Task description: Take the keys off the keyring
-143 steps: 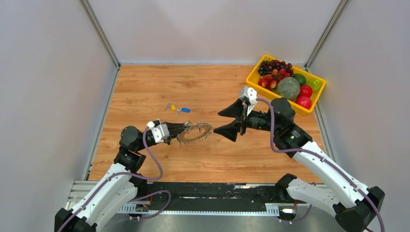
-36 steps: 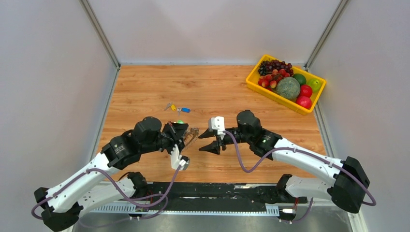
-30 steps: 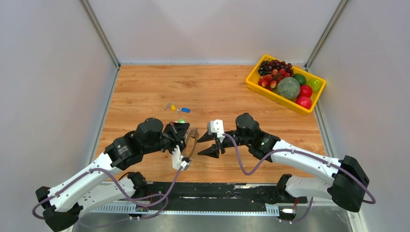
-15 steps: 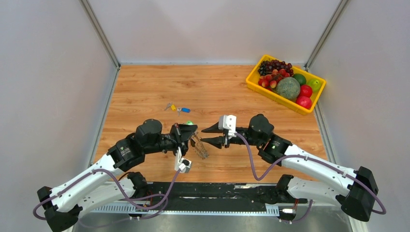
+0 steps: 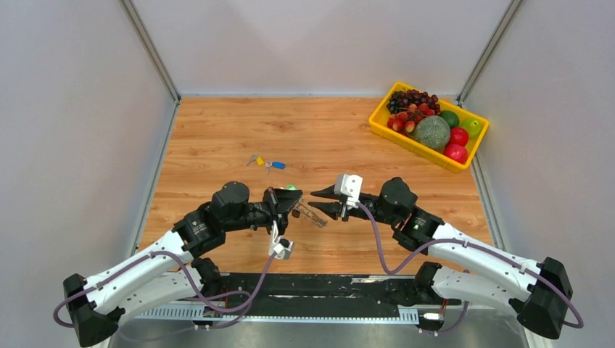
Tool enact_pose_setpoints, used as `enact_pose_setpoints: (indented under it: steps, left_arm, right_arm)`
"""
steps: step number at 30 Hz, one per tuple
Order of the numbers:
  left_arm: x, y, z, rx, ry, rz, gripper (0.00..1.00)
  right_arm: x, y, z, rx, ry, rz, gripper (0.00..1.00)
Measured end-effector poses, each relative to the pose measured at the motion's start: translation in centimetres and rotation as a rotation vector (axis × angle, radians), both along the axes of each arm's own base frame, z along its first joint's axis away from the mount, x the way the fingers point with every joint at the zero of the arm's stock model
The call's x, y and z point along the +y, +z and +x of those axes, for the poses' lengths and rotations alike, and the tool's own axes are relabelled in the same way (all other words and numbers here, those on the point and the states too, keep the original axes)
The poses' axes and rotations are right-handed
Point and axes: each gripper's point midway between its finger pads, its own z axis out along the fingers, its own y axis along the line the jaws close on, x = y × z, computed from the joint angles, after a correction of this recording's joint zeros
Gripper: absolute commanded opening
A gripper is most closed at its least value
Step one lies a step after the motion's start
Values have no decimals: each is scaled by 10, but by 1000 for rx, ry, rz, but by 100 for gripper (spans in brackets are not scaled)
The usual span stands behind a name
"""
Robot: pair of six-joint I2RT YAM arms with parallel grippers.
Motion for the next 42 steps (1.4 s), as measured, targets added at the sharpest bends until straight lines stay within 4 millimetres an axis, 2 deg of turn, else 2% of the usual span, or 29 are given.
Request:
enact_pose_setpoints:
  steps: [13,21,26,33,38,40,42]
  left_arm:
    - [-4,-31,2,18,6,-14,0]
    - [-3,-45,5,-50,-1,-17,0]
    - [-2,-42,7,-122,-2,-15,2]
    - [-1,-35,9,-198,1,-29,2]
    - [-2,-27,10,-227,-1,-46,2]
    - [-2,-25,10,-235,-2,-52,8]
    - [-2,-24,9,-239,-4,-53,9]
  right_arm:
    - [-3,-32,23,21,-57,-47,29]
    - [-17,-77,15,60,-54,-19,33]
    - [-11,-69,9,44,10,20,32]
    - [1,-77,4,70,92,7,33]
    - [8,-70,5,67,122,20,41]
    - [9,-67,5,61,127,28,43]
    - [10,-64,5,56,128,33,44]
